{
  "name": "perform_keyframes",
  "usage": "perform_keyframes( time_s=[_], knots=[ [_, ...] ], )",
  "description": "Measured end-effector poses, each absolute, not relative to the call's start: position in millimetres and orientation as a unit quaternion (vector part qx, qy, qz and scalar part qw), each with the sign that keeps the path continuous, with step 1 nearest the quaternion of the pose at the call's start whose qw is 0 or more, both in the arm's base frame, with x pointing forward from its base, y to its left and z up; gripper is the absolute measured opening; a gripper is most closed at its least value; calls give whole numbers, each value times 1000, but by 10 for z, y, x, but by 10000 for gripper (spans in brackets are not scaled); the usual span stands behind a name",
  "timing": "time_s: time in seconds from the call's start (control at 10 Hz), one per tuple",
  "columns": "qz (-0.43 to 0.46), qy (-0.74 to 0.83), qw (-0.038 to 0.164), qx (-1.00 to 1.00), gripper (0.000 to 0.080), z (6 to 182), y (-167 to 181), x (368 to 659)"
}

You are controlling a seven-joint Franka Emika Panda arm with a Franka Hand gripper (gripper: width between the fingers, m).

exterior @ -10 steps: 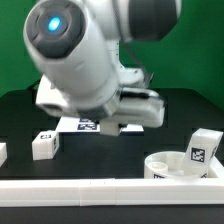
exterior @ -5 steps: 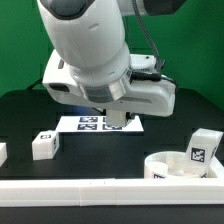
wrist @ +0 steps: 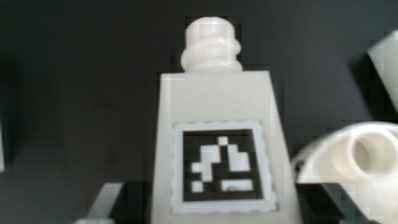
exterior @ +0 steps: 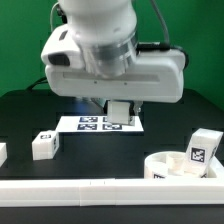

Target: Assemble stool

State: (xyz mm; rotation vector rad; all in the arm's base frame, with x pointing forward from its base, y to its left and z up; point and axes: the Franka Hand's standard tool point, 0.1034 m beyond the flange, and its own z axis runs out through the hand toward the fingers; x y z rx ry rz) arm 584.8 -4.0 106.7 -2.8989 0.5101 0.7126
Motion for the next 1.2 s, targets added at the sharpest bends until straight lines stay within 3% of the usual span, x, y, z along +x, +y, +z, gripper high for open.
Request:
perform_keyframes(
  time_s=[0.6, 1.2],
  knots=[
    [33, 170, 43, -984, 338, 1074, 14, 6117],
    [-155, 133, 19, -979, 338, 1225, 2, 6468]
  ],
)
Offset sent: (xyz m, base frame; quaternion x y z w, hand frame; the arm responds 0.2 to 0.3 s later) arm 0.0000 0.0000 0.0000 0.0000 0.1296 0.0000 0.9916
